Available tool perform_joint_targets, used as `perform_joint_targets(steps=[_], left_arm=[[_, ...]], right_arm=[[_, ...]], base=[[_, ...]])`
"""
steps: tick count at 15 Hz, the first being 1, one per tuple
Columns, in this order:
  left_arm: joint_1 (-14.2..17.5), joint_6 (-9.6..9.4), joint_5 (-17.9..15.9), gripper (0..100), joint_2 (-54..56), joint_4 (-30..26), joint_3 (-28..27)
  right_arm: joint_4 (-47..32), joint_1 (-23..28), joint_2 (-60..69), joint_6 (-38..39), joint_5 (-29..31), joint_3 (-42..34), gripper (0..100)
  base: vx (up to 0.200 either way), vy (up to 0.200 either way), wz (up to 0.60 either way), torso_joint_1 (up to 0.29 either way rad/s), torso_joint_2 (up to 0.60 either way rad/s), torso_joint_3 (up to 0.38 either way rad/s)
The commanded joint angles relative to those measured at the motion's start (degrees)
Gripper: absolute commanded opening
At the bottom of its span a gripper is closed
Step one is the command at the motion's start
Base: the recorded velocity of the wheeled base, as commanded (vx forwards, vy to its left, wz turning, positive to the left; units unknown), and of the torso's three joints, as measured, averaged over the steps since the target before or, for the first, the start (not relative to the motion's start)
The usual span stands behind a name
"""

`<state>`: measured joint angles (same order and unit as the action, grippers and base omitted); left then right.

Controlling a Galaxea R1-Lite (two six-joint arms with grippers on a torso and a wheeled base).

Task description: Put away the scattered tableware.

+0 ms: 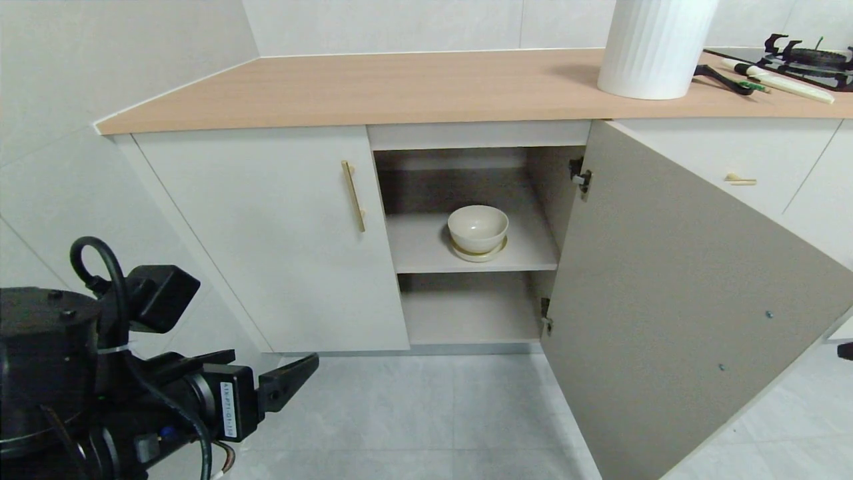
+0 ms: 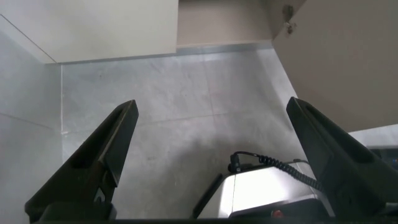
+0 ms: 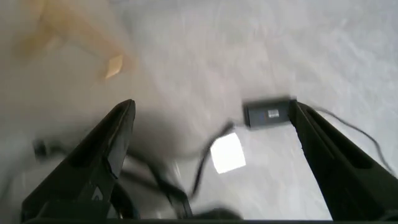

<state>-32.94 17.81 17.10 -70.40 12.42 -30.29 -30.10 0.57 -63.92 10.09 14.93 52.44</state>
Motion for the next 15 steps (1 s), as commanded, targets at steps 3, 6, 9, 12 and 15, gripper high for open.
perform_joint_targets(steps=[3,6,9,12,15], left_arm=[[-0.02,0.03,0.04,100,-0.09,-0.03,-0.03],[-0.02,0.03,0.04,100,-0.09,-0.03,0.06],[-0.02,0.03,0.04,100,0.09,0.06,0.06],[-0.02,0.03,-0.05,100,0.44,0.06,-0.03],[-0.02,0.21,-0.23,100,0.26,0.23,-0.03]], right_arm=[[14.54,7.51,-8.77,0.89,-3.95,-5.07,100],[18.67,8.04,-11.41,4.94,-9.40,-5.77,100],[18.94,7.86,-10.26,5.02,-18.10,-6.74,100],[18.94,5.84,-9.65,5.02,-22.05,-7.27,100],[21.92,-4.26,-12.81,7.04,-23.63,-6.74,100]], base=[[0.000,0.000,0.00,0.000,0.00,0.000],[0.000,0.000,0.00,0.000,0.00,0.000],[0.000,0.000,0.00,0.000,0.00,0.000],[0.000,0.000,0.00,0.000,0.00,0.000],[0.000,0.000,0.00,0.000,0.00,0.000]])
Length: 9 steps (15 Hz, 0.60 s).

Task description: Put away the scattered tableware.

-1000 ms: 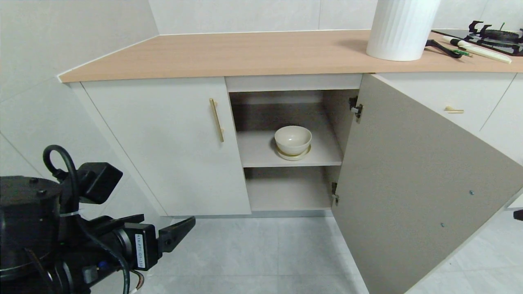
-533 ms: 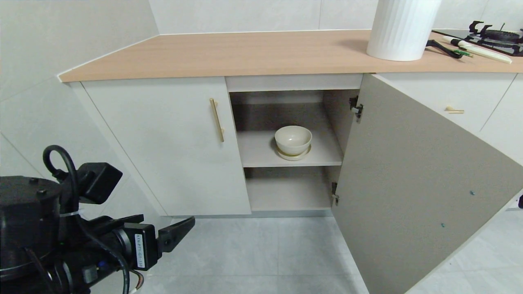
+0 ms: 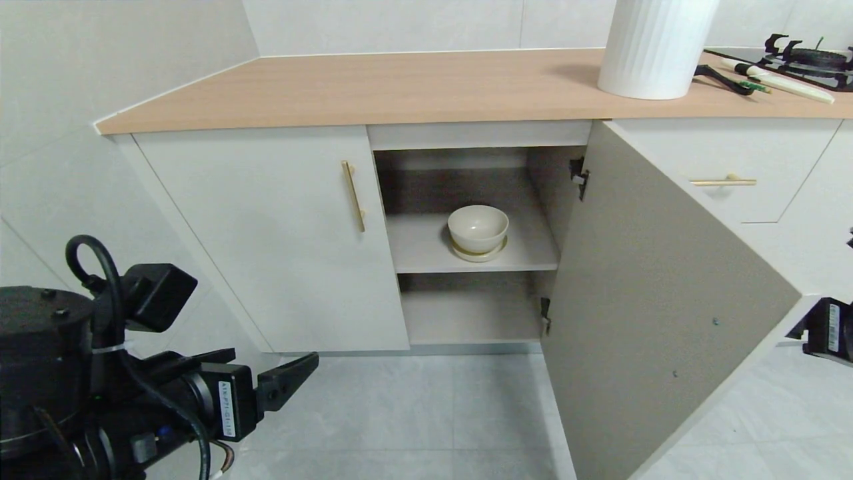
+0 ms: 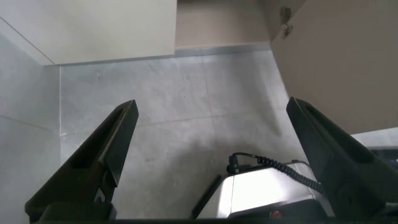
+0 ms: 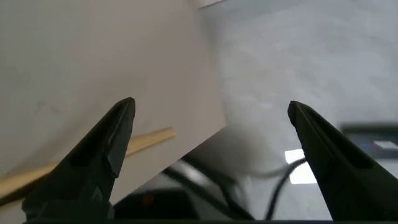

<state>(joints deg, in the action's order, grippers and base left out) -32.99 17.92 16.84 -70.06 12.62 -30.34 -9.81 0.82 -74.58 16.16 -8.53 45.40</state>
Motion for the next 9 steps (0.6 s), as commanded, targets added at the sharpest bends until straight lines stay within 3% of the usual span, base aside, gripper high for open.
perform_joint_targets(steps=[1,4,9], left_arm=[[0.03,0.10,-0.05,100,0.10,0.21,0.02],[0.03,0.36,-0.14,100,0.10,1.01,-0.33],[3.10,0.19,-0.14,100,-0.52,6.19,0.46]], right_arm=[[4.63,-8.11,-3.46,2.64,-0.17,0.13,100],[13.42,-16.81,-11.81,3.26,-0.17,1.80,100],[16.76,-24.90,-22.89,6.77,-0.08,9.45,100]], base=[[0.000,0.000,0.00,0.000,0.00,0.000],[0.000,0.000,0.00,0.000,0.00,0.000],[0.000,0.000,0.00,0.000,0.00,0.000]])
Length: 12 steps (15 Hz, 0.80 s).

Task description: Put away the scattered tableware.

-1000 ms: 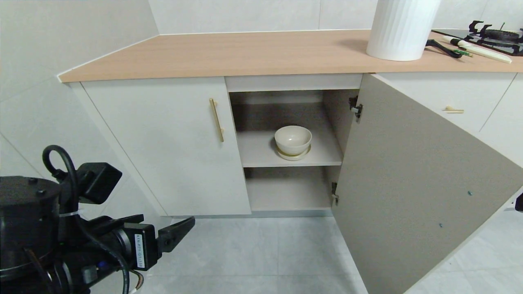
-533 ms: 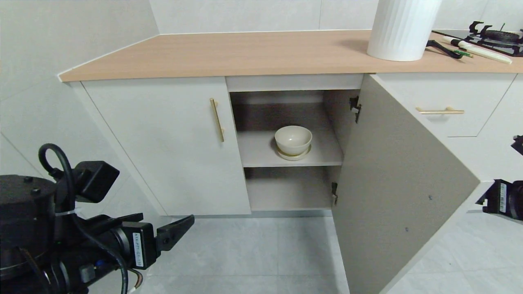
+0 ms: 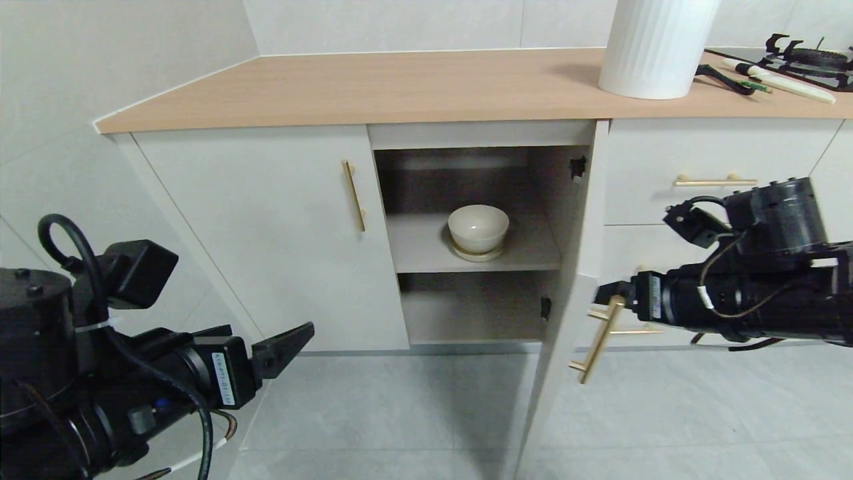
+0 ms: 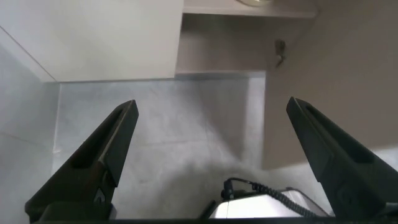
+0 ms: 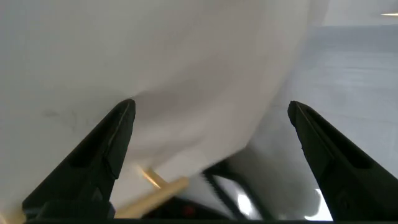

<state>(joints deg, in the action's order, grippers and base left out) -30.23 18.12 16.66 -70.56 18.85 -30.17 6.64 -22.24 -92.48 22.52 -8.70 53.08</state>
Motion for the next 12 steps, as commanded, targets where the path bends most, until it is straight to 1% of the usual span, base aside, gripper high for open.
perform_joint_targets(steps=[1,3,4,6,8,11,12], left_arm=[[0.35,-0.01,0.03,100,-0.02,-0.04,0.29],[0.17,-0.10,0.03,100,-0.10,-0.21,0.46],[0.00,-0.10,0.12,100,-0.28,-0.21,0.55],[-0.62,-0.19,0.21,100,-0.28,-0.21,0.82],[-0.70,-0.19,0.30,100,-0.28,-0.21,0.73],[-0.79,-0.19,0.30,100,-0.28,-0.30,0.82],[-0.79,-0.19,0.30,100,-0.10,-0.57,0.82]], right_arm=[[1.09,-2.02,-5.61,0.51,0.09,1.77,100],[5.31,-2.11,-8.07,4.55,0.18,0.01,100],[6.45,-2.11,-8.86,4.82,0.35,-0.17,100],[11.55,-2.29,-11.94,5.96,3.43,-0.43,100],[16.47,-3.16,-14.13,10.44,5.89,-0.08,100],[24.21,-4.48,-17.21,14.31,6.24,-0.26,100],[25.61,-4.92,-18.00,15.45,6.24,-0.17,100]], base=[[0.000,0.000,0.00,0.000,0.00,0.000],[0.000,0.000,0.00,0.000,0.00,0.000],[0.000,0.000,0.00,0.000,0.00,0.000],[0.000,0.000,0.00,0.000,0.00,0.000],[0.000,0.000,0.00,0.000,0.00,0.000],[0.000,0.000,0.00,0.000,0.00,0.000],[0.000,0.000,0.00,0.000,0.00,0.000]])
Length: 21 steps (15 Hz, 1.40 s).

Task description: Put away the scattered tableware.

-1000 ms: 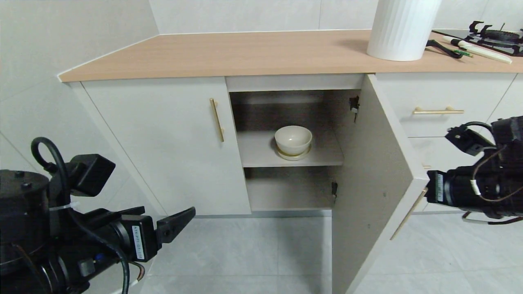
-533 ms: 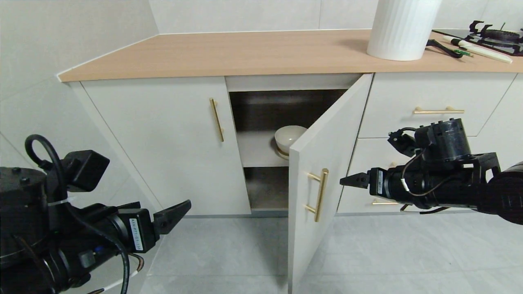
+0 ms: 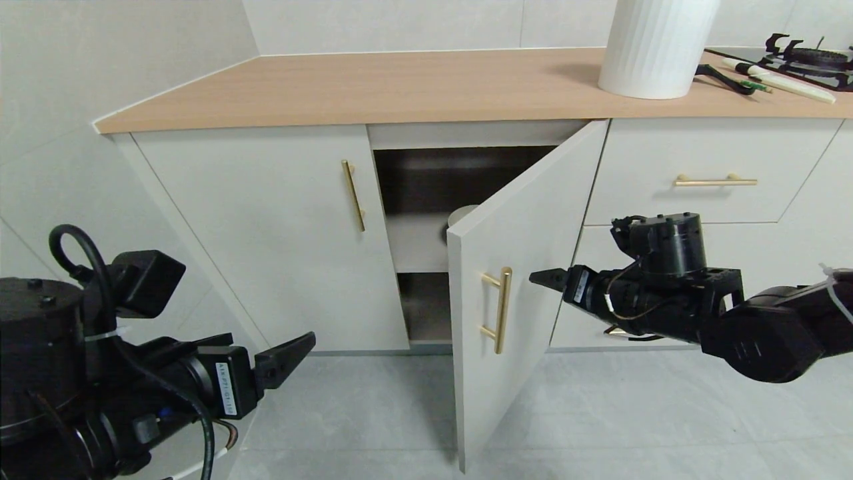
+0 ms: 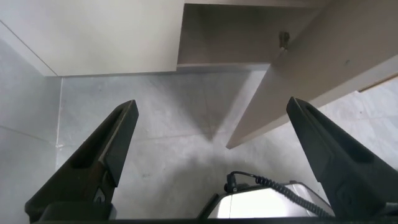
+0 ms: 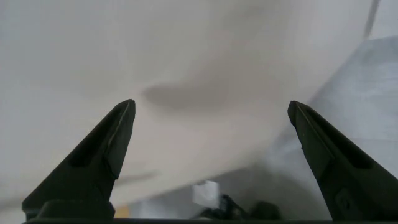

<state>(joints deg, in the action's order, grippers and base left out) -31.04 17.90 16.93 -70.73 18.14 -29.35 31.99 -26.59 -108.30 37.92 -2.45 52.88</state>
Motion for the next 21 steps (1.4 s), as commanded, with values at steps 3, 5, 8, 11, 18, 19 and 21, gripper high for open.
perform_joint_targets(steps=[3,5,8,11,18,19,21], left_arm=[[0.01,0.03,0.03,100,0.24,-0.39,0.00],[0.01,0.03,0.03,100,0.15,-0.47,0.00],[0.01,0.03,0.03,100,-0.02,-0.39,-0.09],[0.01,0.03,0.03,100,-0.20,-0.39,-0.09],[0.01,-0.05,0.12,100,-0.29,-0.39,-0.09],[0.01,-0.05,0.12,100,-0.29,-0.39,0.00],[0.01,-0.05,0.12,100,-0.29,-0.39,0.00]], right_arm=[[2.20,-1.01,-3.85,1.54,0.60,0.20,100],[3.43,-1.71,-4.64,2.59,0.69,0.29,100],[5.28,-1.71,-4.99,4.97,0.69,0.47,100],[6.95,-1.71,-6.04,5.32,1.04,0.82,100],[7.12,-0.13,-8.51,10.15,8.51,5.92,100],[7.04,0.22,-8.86,10.41,9.75,6.62,100],[7.04,1.19,-9.47,11.38,11.42,8.03,100]], base=[[0.133,0.000,0.00,-0.002,0.00,0.000],[0.200,0.000,0.00,-0.002,0.00,0.002],[0.200,0.000,0.00,0.010,0.00,0.001],[0.200,0.000,0.00,0.005,0.00,0.002],[0.000,0.000,0.00,0.000,0.00,0.000],[0.000,0.000,0.00,0.000,0.00,0.000],[0.000,0.000,0.00,0.000,0.00,0.000]])
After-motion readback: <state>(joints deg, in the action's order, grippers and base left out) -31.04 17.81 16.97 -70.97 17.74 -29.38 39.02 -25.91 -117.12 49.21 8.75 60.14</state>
